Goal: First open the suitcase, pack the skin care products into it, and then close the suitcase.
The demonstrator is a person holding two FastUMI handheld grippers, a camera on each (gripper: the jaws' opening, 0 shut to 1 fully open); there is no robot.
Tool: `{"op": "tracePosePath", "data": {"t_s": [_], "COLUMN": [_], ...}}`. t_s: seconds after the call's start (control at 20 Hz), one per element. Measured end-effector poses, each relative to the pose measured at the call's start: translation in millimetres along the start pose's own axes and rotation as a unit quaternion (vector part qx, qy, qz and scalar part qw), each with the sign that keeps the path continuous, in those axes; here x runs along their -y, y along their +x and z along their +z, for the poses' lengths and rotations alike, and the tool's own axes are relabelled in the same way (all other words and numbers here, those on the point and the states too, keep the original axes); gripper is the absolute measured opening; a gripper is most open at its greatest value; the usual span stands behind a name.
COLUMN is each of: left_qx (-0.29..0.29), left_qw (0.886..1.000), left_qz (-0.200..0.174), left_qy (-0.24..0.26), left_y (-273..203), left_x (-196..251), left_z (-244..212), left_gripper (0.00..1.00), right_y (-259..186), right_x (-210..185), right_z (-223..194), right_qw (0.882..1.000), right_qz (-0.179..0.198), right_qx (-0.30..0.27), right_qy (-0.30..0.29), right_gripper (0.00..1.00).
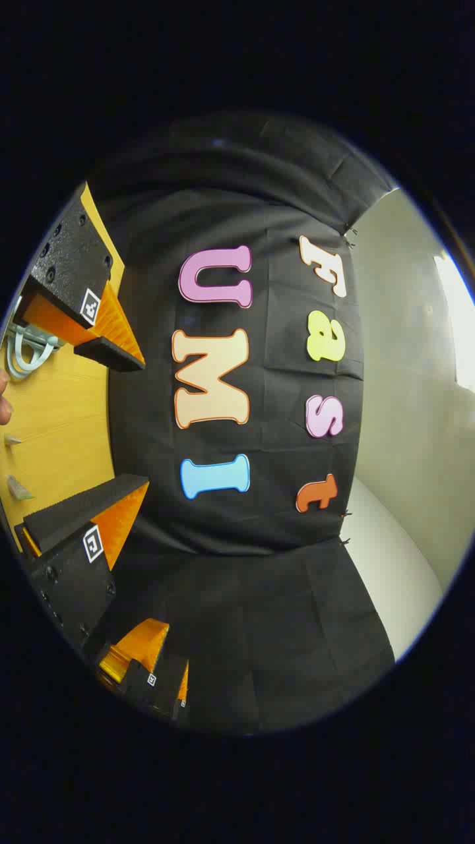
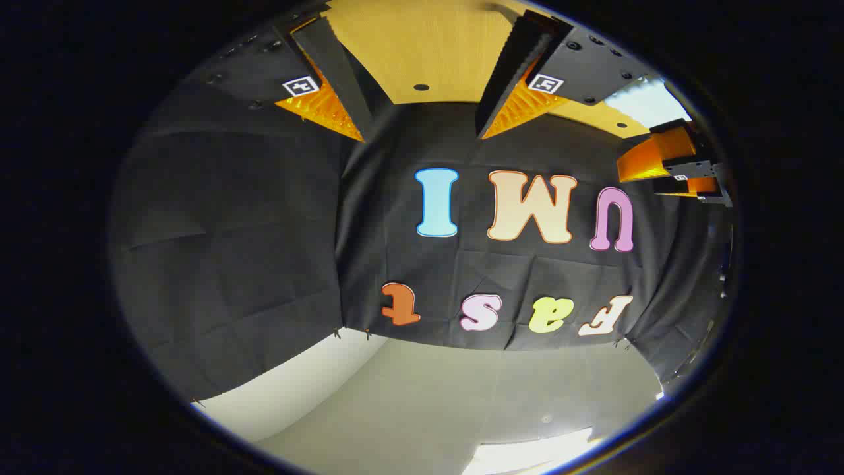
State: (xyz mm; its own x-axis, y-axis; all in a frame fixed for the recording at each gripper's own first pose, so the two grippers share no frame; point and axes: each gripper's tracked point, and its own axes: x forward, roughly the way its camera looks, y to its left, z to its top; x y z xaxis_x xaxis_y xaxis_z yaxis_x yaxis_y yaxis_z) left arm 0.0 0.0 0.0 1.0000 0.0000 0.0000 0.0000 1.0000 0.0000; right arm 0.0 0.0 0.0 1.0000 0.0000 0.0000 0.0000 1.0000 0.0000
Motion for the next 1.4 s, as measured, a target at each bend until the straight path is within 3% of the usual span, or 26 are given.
{"op": "tracePosePath", "data": {"t_s": [0.45, 1.05, 1.25, 1.4], "left_qx": [-0.022, -0.032, -0.057, -0.116], "left_qw": [0.999, 0.997, 0.995, 0.991], "left_qz": [0.037, 0.07, 0.078, 0.067], "left_qy": [-0.005, 0.019, 0.036, 0.024], "left_y": [2, -9, -15, -18], "left_x": [-52, -78, -86, -81], "left_z": [-15, -32, -55, -99], "left_gripper": [0.94, 0.95, 0.95, 0.94], "right_y": [10, 18, 20, 20], "right_x": [-47, -48, -53, -53], "right_z": [9, 3, -9, -28], "right_qw": [0.999, 0.999, 0.999, 0.998], "right_qz": [0.028, 0.036, 0.049, 0.062], "right_qx": [0.025, 0.015, 0.01, -0.011], "right_qy": [-0.004, 0.014, 0.012, 0.02], "right_gripper": [0.98, 0.98, 0.98, 0.98]}}
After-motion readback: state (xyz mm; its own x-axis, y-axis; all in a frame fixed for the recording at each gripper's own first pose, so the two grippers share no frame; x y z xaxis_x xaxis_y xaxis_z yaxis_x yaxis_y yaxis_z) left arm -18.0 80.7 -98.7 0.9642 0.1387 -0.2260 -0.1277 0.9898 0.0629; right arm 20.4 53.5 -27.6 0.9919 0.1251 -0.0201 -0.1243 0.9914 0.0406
